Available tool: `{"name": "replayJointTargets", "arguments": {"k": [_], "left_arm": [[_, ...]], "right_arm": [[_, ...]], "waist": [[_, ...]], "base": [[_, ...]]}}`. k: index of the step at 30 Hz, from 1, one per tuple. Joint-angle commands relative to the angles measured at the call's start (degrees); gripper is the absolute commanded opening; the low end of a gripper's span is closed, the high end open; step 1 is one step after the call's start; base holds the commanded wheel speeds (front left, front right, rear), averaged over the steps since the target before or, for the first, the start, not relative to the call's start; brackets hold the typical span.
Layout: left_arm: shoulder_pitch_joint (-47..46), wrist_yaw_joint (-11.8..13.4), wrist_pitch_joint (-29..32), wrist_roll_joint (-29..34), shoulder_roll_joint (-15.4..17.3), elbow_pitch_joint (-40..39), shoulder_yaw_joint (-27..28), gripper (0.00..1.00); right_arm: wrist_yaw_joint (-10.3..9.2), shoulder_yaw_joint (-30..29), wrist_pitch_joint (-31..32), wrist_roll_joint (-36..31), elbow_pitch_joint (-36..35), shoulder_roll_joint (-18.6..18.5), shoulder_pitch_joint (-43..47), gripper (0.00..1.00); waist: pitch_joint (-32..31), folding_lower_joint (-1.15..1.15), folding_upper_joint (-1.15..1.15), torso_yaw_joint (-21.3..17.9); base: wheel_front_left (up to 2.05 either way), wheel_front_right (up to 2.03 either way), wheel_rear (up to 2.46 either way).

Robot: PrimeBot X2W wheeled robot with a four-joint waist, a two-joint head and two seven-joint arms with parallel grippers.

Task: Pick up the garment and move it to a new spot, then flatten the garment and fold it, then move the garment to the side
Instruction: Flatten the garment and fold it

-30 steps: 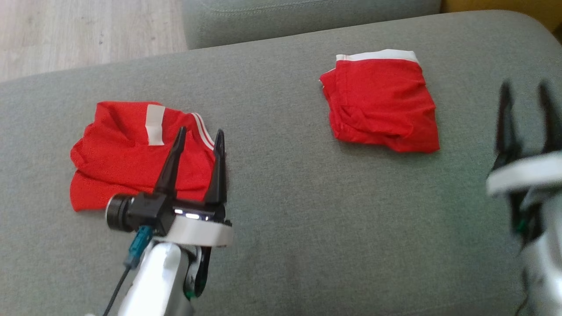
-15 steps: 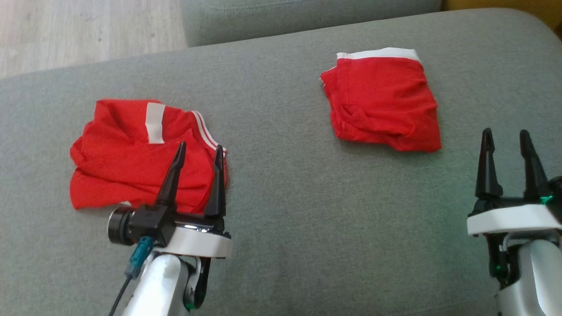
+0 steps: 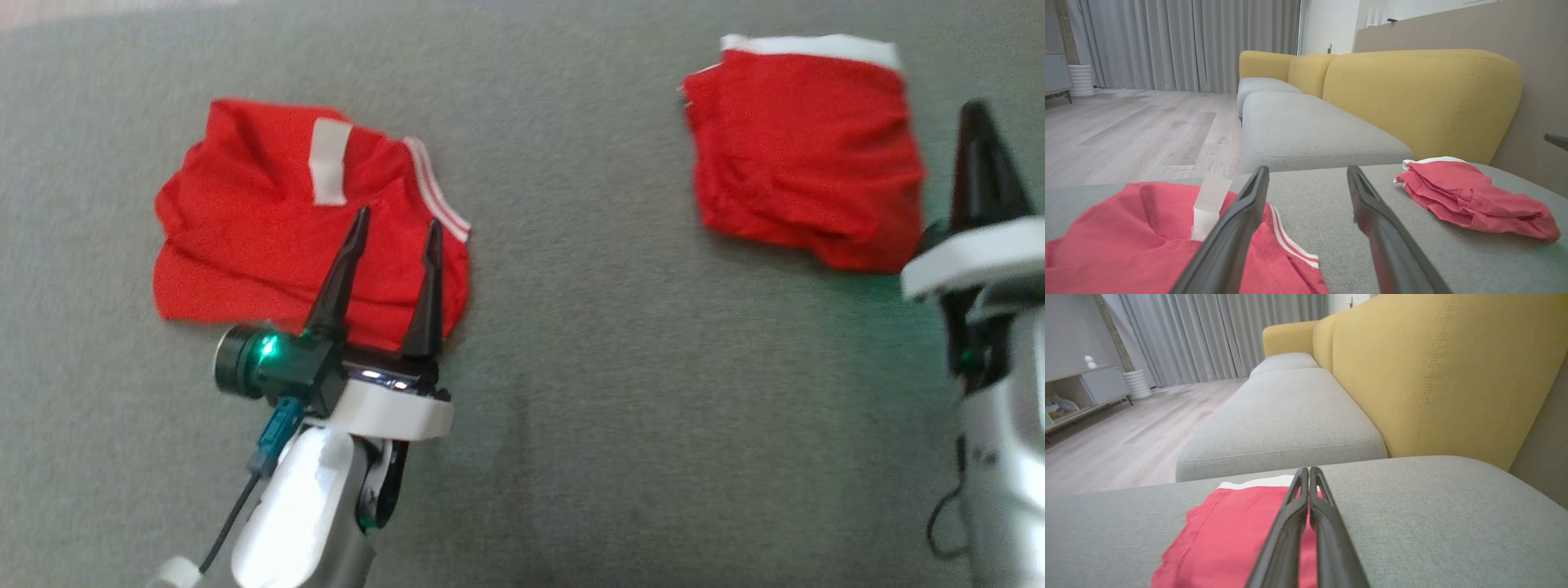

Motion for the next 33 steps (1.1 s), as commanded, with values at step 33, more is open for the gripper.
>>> {"name": "replayJointTargets", "arguments": {"k": [33], "left_arm": [[-5.5, 2.7, -0.3, -1.7, 0.4, -2.7, -3.3, 1.00]], "right_arm": [[-0.27, 20.2, -2.9, -0.9, 38.7, -0.6, -22.3, 0.00]], "waist": [[4.5, -0.01, 0.00, 8.0]], "base": [[0.00, 0.00, 0.00]]}}
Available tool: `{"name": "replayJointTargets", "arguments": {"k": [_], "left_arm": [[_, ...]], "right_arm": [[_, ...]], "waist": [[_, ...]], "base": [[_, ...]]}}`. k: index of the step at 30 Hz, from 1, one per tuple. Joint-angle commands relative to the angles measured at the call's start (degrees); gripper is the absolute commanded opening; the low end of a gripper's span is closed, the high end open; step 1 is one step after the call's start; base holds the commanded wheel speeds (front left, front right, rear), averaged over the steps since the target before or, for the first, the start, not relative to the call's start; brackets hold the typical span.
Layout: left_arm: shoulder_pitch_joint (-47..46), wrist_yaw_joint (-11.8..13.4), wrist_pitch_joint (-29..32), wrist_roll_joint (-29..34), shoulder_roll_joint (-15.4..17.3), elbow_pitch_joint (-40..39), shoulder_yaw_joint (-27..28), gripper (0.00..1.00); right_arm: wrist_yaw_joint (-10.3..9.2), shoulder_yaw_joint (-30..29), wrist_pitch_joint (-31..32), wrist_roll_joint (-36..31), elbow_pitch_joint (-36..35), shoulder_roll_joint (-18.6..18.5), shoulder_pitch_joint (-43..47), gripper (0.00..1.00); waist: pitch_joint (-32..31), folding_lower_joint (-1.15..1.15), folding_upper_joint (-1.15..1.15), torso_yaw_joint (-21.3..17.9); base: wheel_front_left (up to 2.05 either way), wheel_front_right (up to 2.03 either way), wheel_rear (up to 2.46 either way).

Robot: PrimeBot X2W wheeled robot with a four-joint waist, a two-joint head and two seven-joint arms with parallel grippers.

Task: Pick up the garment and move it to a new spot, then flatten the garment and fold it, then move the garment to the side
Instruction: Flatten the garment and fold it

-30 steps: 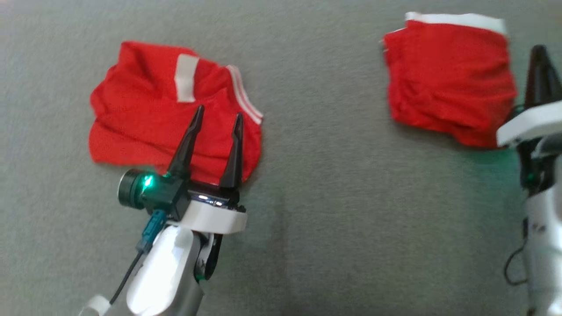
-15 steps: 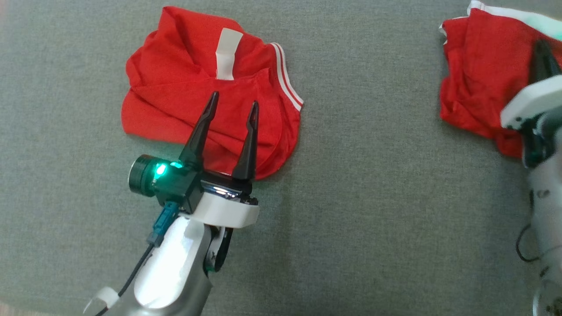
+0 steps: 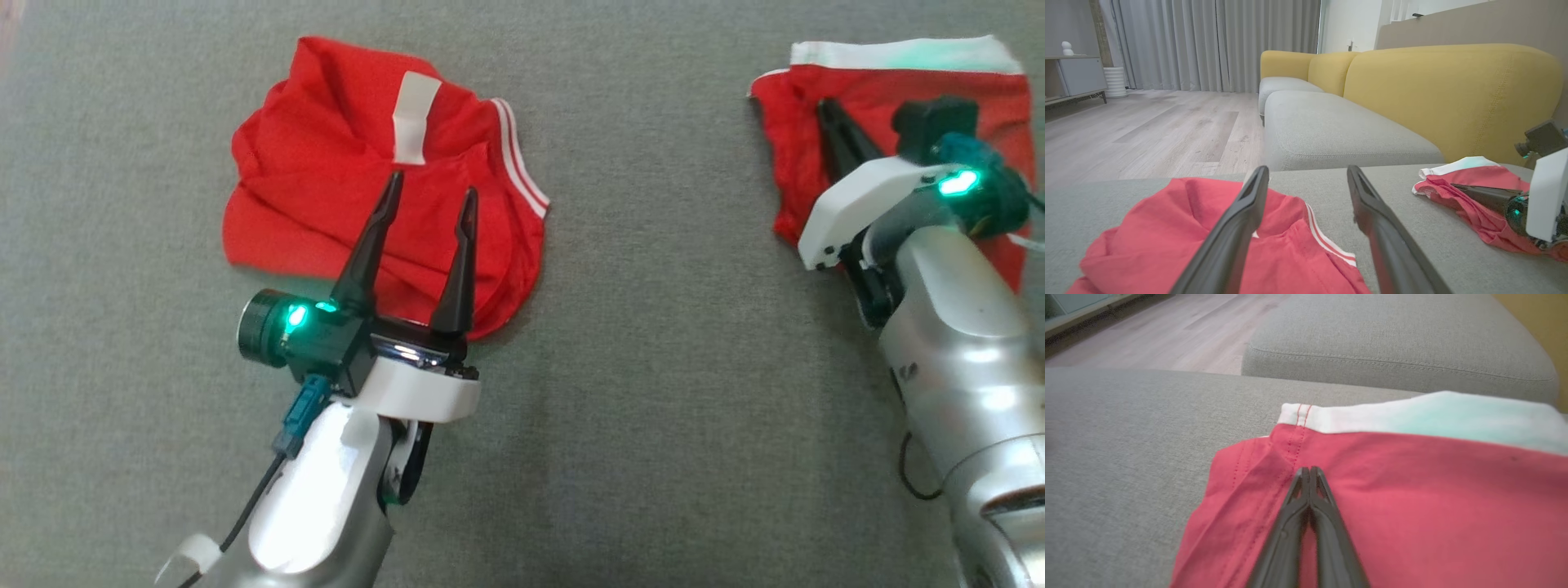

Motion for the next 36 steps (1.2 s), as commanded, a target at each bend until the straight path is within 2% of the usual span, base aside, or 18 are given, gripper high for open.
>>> {"name": "replayJointTargets", "arguments": {"k": [1, 5, 10, 18, 24, 25, 26, 27, 28, 30, 36], "left_arm": [[-1.2, 0.2, -0.3, -0.5, 0.4, -1.7, 1.8, 1.00], [-0.5, 0.0, -0.3, -0.3, 0.4, -1.4, 2.5, 1.00], [0.8, -0.2, -0.3, -0.1, 0.4, -1.3, 3.8, 1.00], [3.0, -0.8, -0.3, 0.2, 0.4, -1.1, 6.0, 1.00], [5.2, -1.2, -0.3, 0.4, 0.4, -0.6, 7.1, 1.00], [5.6, -1.3, -0.3, 0.4, 0.4, -0.4, 7.2, 1.00], [6.0, -1.4, -0.3, 0.4, 0.4, -0.2, 7.4, 1.00], [6.4, -1.5, -0.3, 0.3, 0.4, 0.0, 7.5, 1.00], [7.0, -1.6, -0.3, 0.2, 0.4, 0.4, 7.7, 1.00], [7.4, -1.7, -0.3, 0.2, 0.4, 0.7, 7.9, 1.00], [7.5, -2.0, -0.3, 0.4, 0.4, 1.1, 8.1, 1.00]], "right_arm": [[-0.26, 1.5, -0.4, 0.8, -0.3, 0.9, 0.6, 0.00], [-0.26, 3.7, -3.4, 4.6, -1.9, -0.3, 0.8, 0.00], [-0.26, 4.2, -6.0, 8.1, -6.7, -3.6, 2.1, 0.00], [-0.26, -1.2, -7.0, 8.7, -18.5, -8.5, 10.3, 0.00], [-0.26, -7.7, -7.0, 6.3, -27.7, -5.8, 21.4, 0.00], [-0.26, -8.9, -7.0, 5.5, -29.4, -4.9, 23.5, 0.14], [-0.26, -10.1, -7.0, 4.7, -31.1, -3.9, 25.5, 0.67], [-0.26, -11.3, -7.0, 4.1, -32.7, -2.7, 27.5, 1.00], [-0.26, -12.9, -7.0, 2.9, -35.5, -0.3, 31.1, 1.00], [-0.26, -14.5, -7.1, 1.8, -37.7, 1.8, 33.7, 1.00], [-0.26, -16.3, -5.9, -0.4, -42.1, 4.4, 36.7, 1.00]], "waist": [[-0.7, 0.00, 0.00, -0.6], [-2.8, 0.00, 0.00, -2.5], [-5.8, 0.00, 0.00, -5.7], [-9.7, 0.00, 0.00, -10.1], [-11.8, 0.00, 0.00, -12.0], [-12.0, 0.00, 0.00, -12.2], [-12.2, 0.00, 0.00, -12.3], [-12.4, 0.00, 0.00, -12.4], [-12.7, 0.00, 0.00, -12.7], [-12.8, 0.00, 0.00, -12.8], [-12.9, 0.00, 0.00, -13.0]], "base": [[0.00, 0.00, 0.00], [0.00, 0.00, 0.00], [0.00, 0.00, 0.00], [0.00, 0.00, 0.00], [0.00, 0.00, 0.00], [0.00, 0.00, 0.00], [0.00, 0.00, 0.00], [0.00, 0.00, 0.00], [0.00, 0.00, 0.00], [0.00, 0.00, 0.00], [0.00, 0.00, 0.00]]}}
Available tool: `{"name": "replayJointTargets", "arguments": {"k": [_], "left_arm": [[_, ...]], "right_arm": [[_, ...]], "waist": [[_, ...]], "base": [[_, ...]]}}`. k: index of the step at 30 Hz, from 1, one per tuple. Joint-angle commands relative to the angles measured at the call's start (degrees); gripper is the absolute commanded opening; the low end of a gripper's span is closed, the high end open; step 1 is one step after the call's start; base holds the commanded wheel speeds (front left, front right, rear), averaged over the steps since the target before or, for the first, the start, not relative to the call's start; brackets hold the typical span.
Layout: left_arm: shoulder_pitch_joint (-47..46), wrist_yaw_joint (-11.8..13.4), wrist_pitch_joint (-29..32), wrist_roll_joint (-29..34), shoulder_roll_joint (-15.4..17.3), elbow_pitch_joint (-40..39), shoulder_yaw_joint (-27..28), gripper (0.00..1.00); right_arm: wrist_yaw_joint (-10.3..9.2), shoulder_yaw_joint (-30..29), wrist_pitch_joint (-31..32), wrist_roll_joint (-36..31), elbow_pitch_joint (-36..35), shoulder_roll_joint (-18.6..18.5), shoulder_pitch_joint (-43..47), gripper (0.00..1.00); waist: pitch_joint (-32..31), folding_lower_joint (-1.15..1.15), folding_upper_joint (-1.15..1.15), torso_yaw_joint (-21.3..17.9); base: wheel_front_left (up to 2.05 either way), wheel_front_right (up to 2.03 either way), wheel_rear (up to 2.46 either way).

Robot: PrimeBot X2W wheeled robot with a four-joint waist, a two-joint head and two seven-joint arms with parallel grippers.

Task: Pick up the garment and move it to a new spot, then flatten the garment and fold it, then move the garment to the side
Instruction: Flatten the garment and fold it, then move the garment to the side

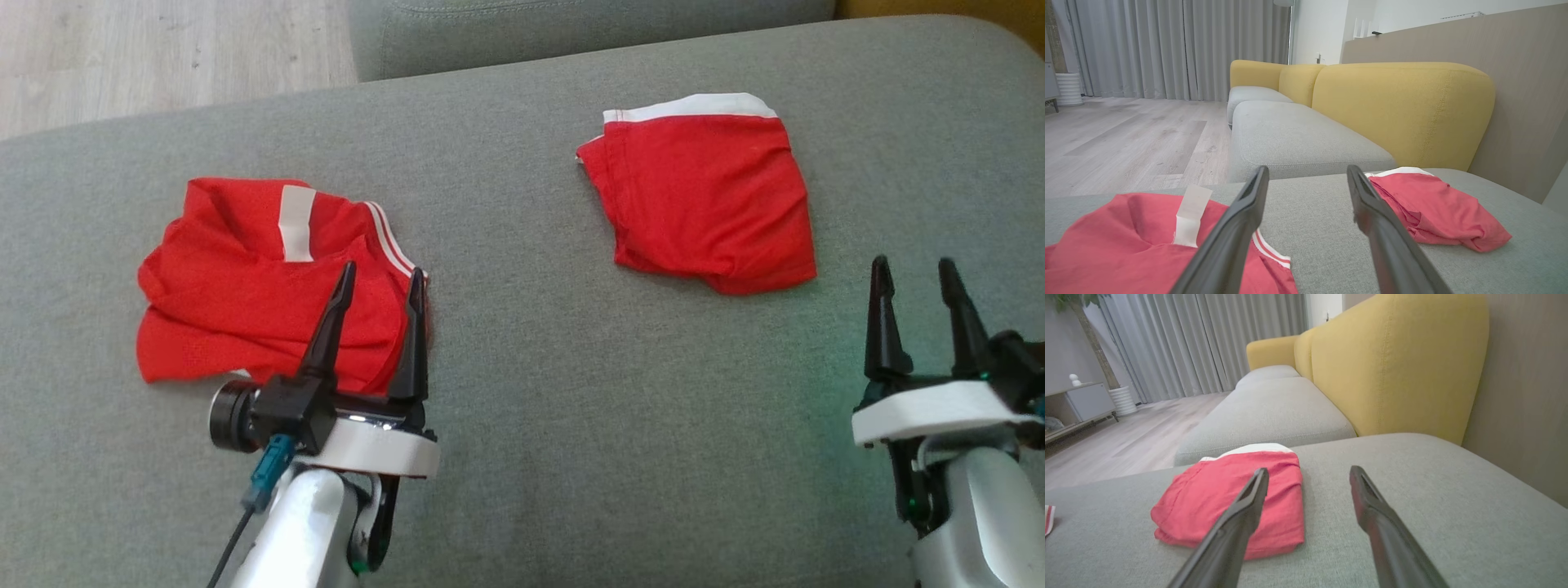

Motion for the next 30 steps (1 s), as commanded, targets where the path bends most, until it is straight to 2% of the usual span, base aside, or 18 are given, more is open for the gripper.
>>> {"name": "replayJointTargets", "arguments": {"k": [1, 10, 17, 23, 26, 30], "left_arm": [[-1.3, -0.1, -0.3, 0.5, 0.4, -1.6, 1.9, 1.00], [-2.4, -0.3, -0.3, 0.8, 0.4, -2.1, 1.1, 1.00], [-4.7, -0.3, -0.3, 1.3, 0.4, -2.4, 0.3, 1.00], [-7.4, -0.3, -0.3, 1.4, 0.4, -2.3, -0.7, 1.00], [-8.2, 0.0, -0.3, 1.1, 0.4, -2.4, -1.4, 1.00], [-8.8, 0.4, -0.3, 0.9, 0.4, -2.5, -2.2, 1.00]], "right_arm": [[-0.26, 1.0, 0.5, -0.8, -3.2, 0.2, -1.2, 1.00], [-0.26, 0.0, 3.0, -1.7, -6.1, 0.5, -2.7, 1.00], [-0.26, -1.1, 7.6, -1.8, -4.7, 0.2, -8.8, 1.00], [-0.26, -2.4, 13.5, 0.5, 0.9, -0.5, -16.2, 1.00], [-0.26, -4.0, 17.0, 4.0, 5.1, -0.1, -19.6, 1.00], [-0.26, -5.1, 19.2, 2.7, 10.5, -1.7, -22.9, 1.00]], "waist": [[0.2, 0.01, 0.00, 0.1], [2.3, 0.01, 0.00, 1.3], [7.8, 0.01, 0.00, 3.2], [11.7, 0.01, 0.00, 5.3], [12.8, 0.01, 0.00, 6.2], [13.8, 0.01, 0.00, 7.0]], "base": [[0.00, 0.00, 0.00], [0.00, 0.00, 0.00], [0.00, 0.00, 0.00], [0.00, 0.00, 0.00], [0.00, 0.00, 0.00], [0.00, 0.00, 0.00]]}}
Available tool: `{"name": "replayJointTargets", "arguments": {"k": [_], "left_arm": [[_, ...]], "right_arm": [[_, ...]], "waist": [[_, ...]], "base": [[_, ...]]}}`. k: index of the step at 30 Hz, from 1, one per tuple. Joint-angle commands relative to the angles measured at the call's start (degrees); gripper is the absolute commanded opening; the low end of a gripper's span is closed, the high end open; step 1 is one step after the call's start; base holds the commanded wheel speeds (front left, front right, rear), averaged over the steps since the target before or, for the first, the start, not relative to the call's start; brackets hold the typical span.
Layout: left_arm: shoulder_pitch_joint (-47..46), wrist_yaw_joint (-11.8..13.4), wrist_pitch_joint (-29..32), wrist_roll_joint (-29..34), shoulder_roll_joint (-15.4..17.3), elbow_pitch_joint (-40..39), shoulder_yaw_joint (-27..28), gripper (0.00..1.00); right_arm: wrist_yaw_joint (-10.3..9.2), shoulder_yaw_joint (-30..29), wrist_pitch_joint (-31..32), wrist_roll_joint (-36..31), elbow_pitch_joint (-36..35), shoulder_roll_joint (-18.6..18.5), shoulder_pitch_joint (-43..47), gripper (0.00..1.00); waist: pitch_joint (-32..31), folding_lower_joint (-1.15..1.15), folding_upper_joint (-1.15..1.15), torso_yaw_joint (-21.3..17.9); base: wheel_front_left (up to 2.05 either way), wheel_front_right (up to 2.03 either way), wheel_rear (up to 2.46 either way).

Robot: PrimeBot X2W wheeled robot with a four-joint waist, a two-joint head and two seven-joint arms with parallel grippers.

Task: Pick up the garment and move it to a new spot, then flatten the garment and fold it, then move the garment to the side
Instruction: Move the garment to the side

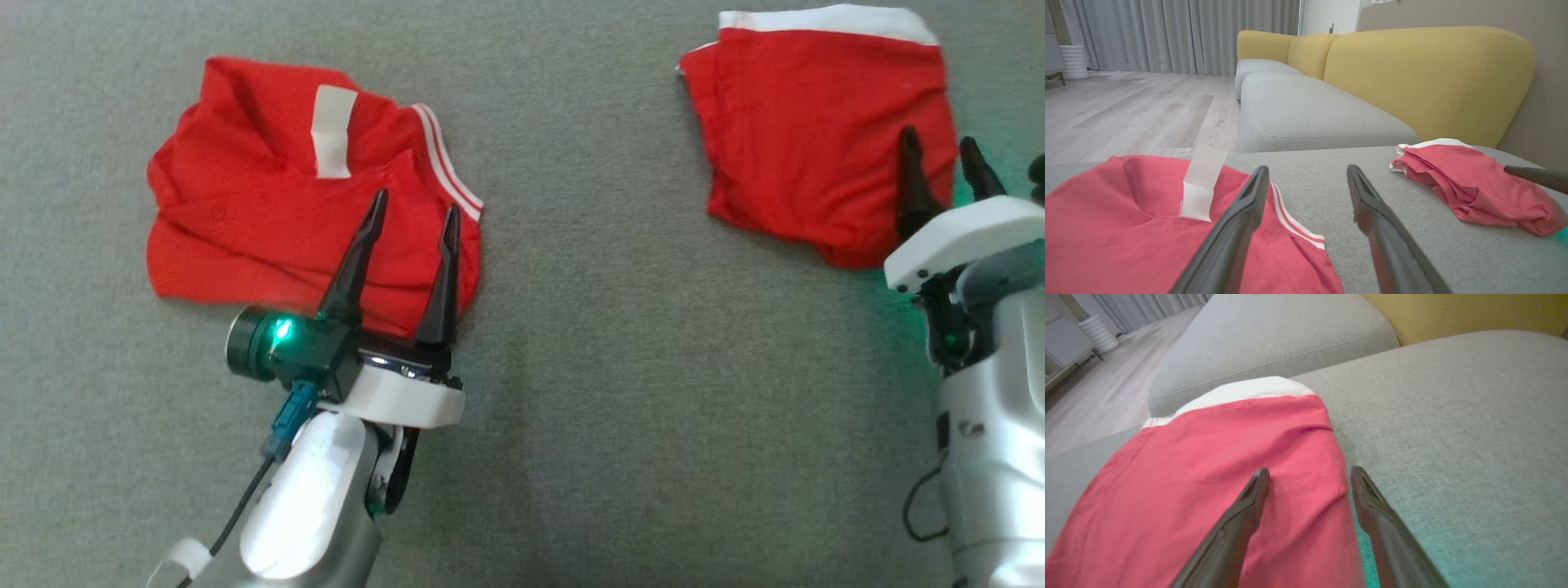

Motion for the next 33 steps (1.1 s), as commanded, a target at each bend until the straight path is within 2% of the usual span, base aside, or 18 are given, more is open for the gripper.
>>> {"name": "replayJointTargets", "arguments": {"k": [1, 6, 10, 12, 17, 23, 27, 29, 33], "left_arm": [[-1.6, 0.4, -0.3, 0.1, 0.4, -1.8, 1.3, 1.00], [-2.0, 0.7, -0.3, 0.0, 0.4, -1.9, 0.9, 1.00], [-2.1, 0.9, -0.3, 0.0, 0.4, -2.0, 0.8, 1.00], [-2.2, 0.9, -0.3, 0.0, 0.4, -1.9, 0.7, 1.00], [-1.9, 1.1, -0.3, -0.2, 0.4, -1.6, 0.7, 1.00], [-0.9, 0.9, -0.3, -0.1, 0.4, -1.4, 1.5, 1.00], [-0.6, 0.8, -0.3, 0.0, 0.4, -1.5, 1.7, 1.00], [-0.6, 0.8, -0.3, 0.1, 0.4, -1.8, 1.8, 1.00], [-1.1, 0.6, -0.3, 0.2, 0.4, -2.3, 1.7, 1.00]], "right_arm": [[-0.26, 0.8, 0.3, -0.8, -0.7, -0.9, -1.9, 1.00], [-0.26, 0.8, 1.1, -3.0, 5.1, -1.9, -4.5, 1.00], [-0.26, 3.1, 1.3, -3.8, 8.7, -3.0, -6.0, 1.00], [-0.26, 4.9, 0.7, -4.1, 9.7, -4.0, -6.6, 0.00], [-0.26, 9.8, -1.2, -4.6, 10.0, -7.1, -7.1, 0.00], [-0.26, 17.0, -2.9, -2.5, 7.7, -13.5, -6.6, 0.00], [-0.26, 22.8, -2.4, -0.2, 5.3, -19.1, -4.7, 0.00], [-0.26, 25.0, -1.9, 0.3, 5.3, -23.2, -3.8, 0.00], [-0.26, 25.3, -2.0, 1.0, 8.4, -30.1, -3.5, 0.00]], "waist": [[0.5, -0.02, 0.00, 0.5], [1.2, -0.02, 0.00, 1.0], [1.5, -0.02, 0.00, 1.0], [1.4, -0.02, 0.00, 1.0], [0.4, -0.02, 0.00, 0.5], [-1.7, -0.02, 0.00, -0.9], [-2.4, -0.02, 0.00, -1.4], [-2.2, -0.02, 0.00, -1.6], [-1.1, -0.02, 0.00, -1.2]], "base": [[0.00, 0.00, 0.00], [0.00, 0.00, 0.00], [0.00, 0.00, 0.00], [0.00, 0.00, 0.00], [0.00, 0.00, 0.00], [0.00, 0.00, 0.00], [0.00, 0.00, 0.00], [0.00, 0.00, 0.00], [0.00, 0.00, 0.00]]}}
